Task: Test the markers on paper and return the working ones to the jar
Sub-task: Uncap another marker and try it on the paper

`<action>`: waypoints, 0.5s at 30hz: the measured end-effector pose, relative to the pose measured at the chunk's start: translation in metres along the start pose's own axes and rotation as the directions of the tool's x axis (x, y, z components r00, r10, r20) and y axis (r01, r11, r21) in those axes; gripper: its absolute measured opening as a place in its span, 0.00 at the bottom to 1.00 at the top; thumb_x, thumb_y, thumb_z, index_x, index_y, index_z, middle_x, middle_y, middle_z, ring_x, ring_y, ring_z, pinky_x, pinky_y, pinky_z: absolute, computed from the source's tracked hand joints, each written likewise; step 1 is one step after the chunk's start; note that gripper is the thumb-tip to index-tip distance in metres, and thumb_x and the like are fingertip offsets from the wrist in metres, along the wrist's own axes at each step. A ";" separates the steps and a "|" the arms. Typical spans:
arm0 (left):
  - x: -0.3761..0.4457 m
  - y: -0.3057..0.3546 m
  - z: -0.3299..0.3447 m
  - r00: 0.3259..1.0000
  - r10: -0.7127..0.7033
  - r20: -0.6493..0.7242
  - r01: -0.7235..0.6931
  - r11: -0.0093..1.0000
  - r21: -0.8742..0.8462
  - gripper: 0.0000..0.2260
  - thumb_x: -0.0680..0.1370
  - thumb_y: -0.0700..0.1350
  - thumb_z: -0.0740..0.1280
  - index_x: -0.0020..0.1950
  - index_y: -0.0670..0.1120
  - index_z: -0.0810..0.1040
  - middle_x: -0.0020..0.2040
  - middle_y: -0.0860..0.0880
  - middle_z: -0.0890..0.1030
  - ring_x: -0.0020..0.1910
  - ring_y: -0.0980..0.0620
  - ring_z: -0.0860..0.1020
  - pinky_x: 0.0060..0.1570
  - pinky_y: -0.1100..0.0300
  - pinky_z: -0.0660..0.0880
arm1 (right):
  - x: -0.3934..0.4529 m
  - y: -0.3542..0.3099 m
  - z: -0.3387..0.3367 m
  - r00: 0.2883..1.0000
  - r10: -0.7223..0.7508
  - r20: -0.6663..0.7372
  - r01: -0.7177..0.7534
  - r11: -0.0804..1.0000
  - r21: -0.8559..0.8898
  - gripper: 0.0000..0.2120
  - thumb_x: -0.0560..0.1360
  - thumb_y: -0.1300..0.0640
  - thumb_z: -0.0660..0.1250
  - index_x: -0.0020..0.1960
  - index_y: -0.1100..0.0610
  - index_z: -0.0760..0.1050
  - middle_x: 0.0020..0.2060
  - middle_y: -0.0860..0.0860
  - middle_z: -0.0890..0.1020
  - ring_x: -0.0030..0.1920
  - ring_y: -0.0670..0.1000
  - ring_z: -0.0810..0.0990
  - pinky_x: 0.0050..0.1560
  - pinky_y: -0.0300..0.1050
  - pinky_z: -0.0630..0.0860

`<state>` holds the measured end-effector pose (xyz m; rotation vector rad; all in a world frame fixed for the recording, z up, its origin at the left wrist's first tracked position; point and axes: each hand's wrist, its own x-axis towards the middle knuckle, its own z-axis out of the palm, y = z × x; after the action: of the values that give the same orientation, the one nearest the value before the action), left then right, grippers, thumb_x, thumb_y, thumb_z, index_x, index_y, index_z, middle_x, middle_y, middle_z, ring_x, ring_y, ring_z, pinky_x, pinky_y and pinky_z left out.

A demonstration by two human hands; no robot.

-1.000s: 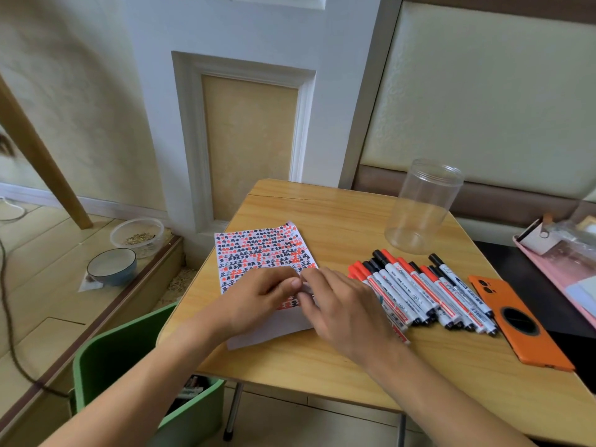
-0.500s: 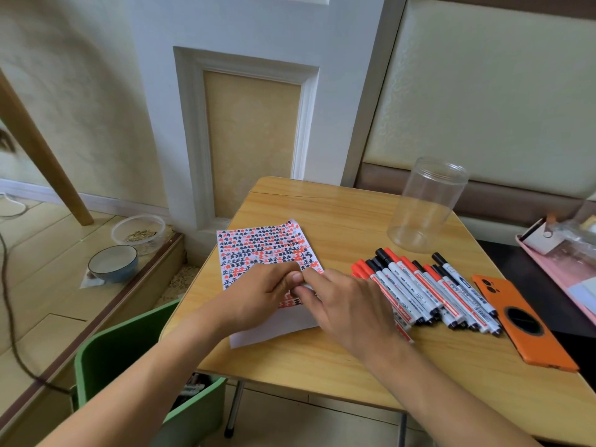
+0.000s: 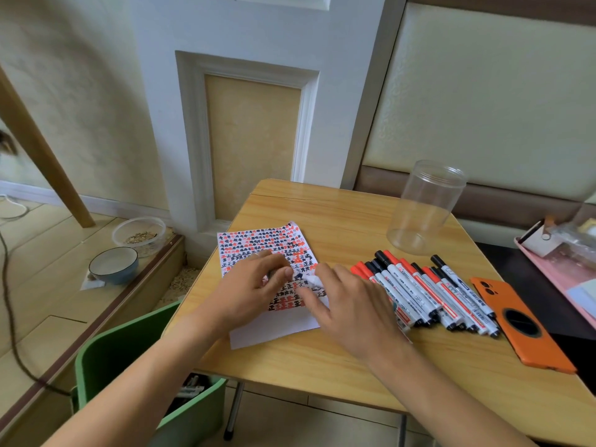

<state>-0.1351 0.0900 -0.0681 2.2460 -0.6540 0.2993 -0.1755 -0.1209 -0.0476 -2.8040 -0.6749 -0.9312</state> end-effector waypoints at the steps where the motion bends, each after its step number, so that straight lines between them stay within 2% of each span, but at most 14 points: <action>1: 0.000 -0.006 0.000 0.999 -0.012 -0.036 0.014 0.999 0.046 0.12 0.84 0.57 0.60 0.48 0.53 0.77 0.45 0.56 0.77 0.44 0.57 0.75 0.43 0.59 0.70 | -0.001 0.000 -0.001 0.999 0.039 -0.011 -0.039 0.999 0.020 0.15 0.82 0.43 0.56 0.48 0.53 0.73 0.34 0.47 0.75 0.28 0.52 0.75 0.27 0.42 0.60; 3: 0.000 -0.016 0.003 0.998 -0.005 -0.070 0.016 0.988 0.151 0.09 0.83 0.55 0.62 0.52 0.54 0.79 0.53 0.58 0.77 0.46 0.59 0.75 0.47 0.56 0.72 | -0.001 0.001 -0.004 0.993 0.117 -0.016 -0.115 0.988 0.101 0.14 0.81 0.49 0.53 0.49 0.54 0.73 0.38 0.48 0.76 0.32 0.52 0.74 0.29 0.43 0.61; 5: -0.001 -0.021 0.008 0.998 0.000 -0.057 0.013 0.971 0.240 0.05 0.82 0.53 0.65 0.54 0.55 0.79 0.57 0.59 0.77 0.46 0.65 0.72 0.50 0.54 0.71 | -0.001 0.002 -0.007 0.985 0.167 0.032 -0.170 0.956 0.241 0.15 0.82 0.51 0.51 0.58 0.53 0.74 0.45 0.47 0.78 0.38 0.50 0.75 0.32 0.46 0.68; 7: -0.001 -0.022 0.009 0.999 0.002 -0.044 0.010 0.961 0.275 0.03 0.82 0.50 0.66 0.55 0.56 0.78 0.57 0.61 0.77 0.45 0.68 0.70 0.52 0.53 0.70 | -0.002 0.003 -0.008 0.978 0.190 0.089 -0.210 0.882 0.422 0.11 0.84 0.53 0.54 0.65 0.50 0.67 0.46 0.47 0.79 0.40 0.50 0.78 0.36 0.51 0.74; 9: -0.001 -0.022 0.008 1.000 -0.008 -0.024 0.014 0.959 0.284 0.04 0.82 0.49 0.66 0.56 0.57 0.77 0.55 0.63 0.76 0.46 0.68 0.69 0.54 0.53 0.68 | -0.001 0.003 -0.010 0.967 0.205 0.151 -0.255 0.771 0.583 0.10 0.85 0.55 0.58 0.64 0.46 0.62 0.45 0.46 0.79 0.37 0.48 0.81 0.36 0.51 0.77; 10: 0.000 -0.021 0.007 1.000 -0.010 -0.010 0.012 0.958 0.286 0.04 0.82 0.49 0.66 0.56 0.57 0.77 0.55 0.63 0.74 0.46 0.67 0.69 0.54 0.53 0.68 | -0.001 0.004 -0.012 0.960 0.217 0.175 -0.278 0.711 0.646 0.09 0.85 0.56 0.59 0.62 0.45 0.63 0.45 0.46 0.80 0.38 0.48 0.82 0.37 0.49 0.79; 12: 0.000 -0.020 0.005 1.000 -0.010 0.015 0.006 0.960 0.282 0.04 0.82 0.50 0.66 0.56 0.57 0.77 0.55 0.63 0.74 0.45 0.66 0.70 0.54 0.52 0.69 | 0.000 0.003 -0.015 0.931 0.275 0.240 -0.351 0.498 0.793 0.05 0.85 0.58 0.60 0.58 0.49 0.72 0.48 0.49 0.82 0.38 0.51 0.85 0.38 0.48 0.82; 15: 0.000 -0.018 0.003 0.999 -0.017 0.033 0.007 0.959 0.282 0.05 0.82 0.50 0.65 0.58 0.57 0.76 0.57 0.61 0.75 0.46 0.64 0.70 0.54 0.53 0.68 | 0.000 -0.001 -0.017 0.829 0.344 0.440 -0.465 -0.012 0.885 0.14 0.86 0.62 0.56 0.59 0.54 0.80 0.53 0.61 0.81 0.42 0.61 0.86 0.43 0.51 0.84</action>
<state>-0.1254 0.0988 -0.0811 2.5311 -0.6486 0.3675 -0.1849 -0.1244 -0.0335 -1.5268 -0.2029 -0.0254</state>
